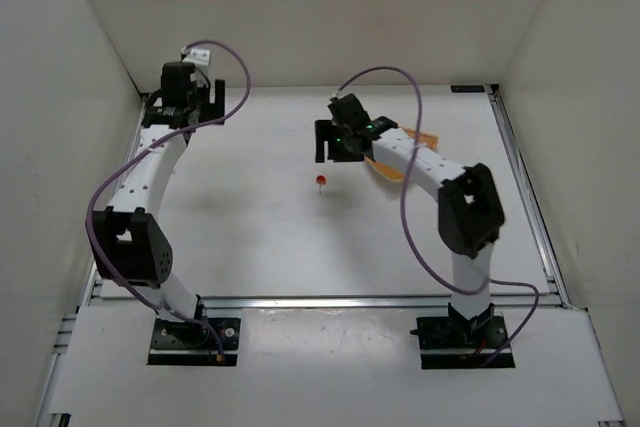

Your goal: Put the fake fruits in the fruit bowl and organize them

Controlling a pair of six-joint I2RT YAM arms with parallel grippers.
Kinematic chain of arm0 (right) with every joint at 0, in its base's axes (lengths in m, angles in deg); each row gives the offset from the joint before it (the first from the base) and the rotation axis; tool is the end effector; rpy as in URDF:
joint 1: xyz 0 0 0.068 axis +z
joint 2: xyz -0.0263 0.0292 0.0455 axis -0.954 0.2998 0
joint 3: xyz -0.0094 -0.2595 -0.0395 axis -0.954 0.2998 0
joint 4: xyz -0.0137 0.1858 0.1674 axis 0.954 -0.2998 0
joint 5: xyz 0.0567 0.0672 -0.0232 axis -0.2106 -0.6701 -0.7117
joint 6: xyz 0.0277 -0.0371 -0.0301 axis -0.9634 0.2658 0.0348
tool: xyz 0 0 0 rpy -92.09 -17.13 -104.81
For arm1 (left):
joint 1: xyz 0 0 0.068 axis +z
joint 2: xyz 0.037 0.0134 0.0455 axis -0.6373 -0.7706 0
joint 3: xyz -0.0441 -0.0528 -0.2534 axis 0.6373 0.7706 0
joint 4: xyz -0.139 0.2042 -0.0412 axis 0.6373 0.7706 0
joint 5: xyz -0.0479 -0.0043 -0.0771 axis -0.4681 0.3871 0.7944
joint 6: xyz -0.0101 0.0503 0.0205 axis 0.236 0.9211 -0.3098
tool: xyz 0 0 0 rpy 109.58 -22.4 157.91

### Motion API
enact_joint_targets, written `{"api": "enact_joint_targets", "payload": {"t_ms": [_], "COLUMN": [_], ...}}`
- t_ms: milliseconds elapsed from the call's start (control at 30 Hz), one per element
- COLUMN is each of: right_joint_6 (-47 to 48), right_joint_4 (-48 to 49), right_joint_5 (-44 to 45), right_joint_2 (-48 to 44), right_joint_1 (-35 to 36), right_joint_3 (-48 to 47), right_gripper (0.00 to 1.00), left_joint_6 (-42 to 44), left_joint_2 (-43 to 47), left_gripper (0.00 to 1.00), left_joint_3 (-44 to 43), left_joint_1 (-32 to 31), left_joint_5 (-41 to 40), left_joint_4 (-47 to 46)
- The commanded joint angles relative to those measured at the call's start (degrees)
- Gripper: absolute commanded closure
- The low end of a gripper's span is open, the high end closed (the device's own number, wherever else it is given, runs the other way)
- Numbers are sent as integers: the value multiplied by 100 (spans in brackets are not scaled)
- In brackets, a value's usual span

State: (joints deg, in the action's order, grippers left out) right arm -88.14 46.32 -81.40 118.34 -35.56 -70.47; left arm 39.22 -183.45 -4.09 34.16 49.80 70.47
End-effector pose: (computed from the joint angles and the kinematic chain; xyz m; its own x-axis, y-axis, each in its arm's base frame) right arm 0.3390 0.2505 0.2561 -0.7543 -0.0303 -0.6558 -0.2411 0.9419 0.2338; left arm 0.3650 -0.0284 0.3507 -0.5356 0.1576 -0.8296 0.0119 0.9837 0.1792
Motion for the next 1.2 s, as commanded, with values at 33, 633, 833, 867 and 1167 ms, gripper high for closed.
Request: {"api": "enact_joint_targets", "payload": {"t_ms": [33, 633, 833, 867, 1167], "right_joint_6": [-227, -623, -676, -737, -738], "right_joint_4": [-505, -1209, -1209, -1209, -1209], "right_joint_5": [145, 444, 391, 391, 339], "right_joint_2": [1248, 2483, 2641, 2641, 2510], "right_joint_1": [203, 308, 309, 309, 309], "right_joint_3": [-1642, -2271, -2332, -2332, -2271], "right_gripper": [22, 34, 44, 44, 76], "left_joint_6": [-90, -450, -345, -345, -345], "left_joint_2": [631, 527, 475, 475, 422], "left_gripper": [1, 1, 1, 1, 1], "left_joint_3": [1010, 1154, 1101, 1048, 934], "left_joint_1": [339, 965, 912, 912, 912], "left_joint_5": [-74, 304, 163, 163, 163], "left_joint_4": [596, 939, 992, 992, 1045]}}
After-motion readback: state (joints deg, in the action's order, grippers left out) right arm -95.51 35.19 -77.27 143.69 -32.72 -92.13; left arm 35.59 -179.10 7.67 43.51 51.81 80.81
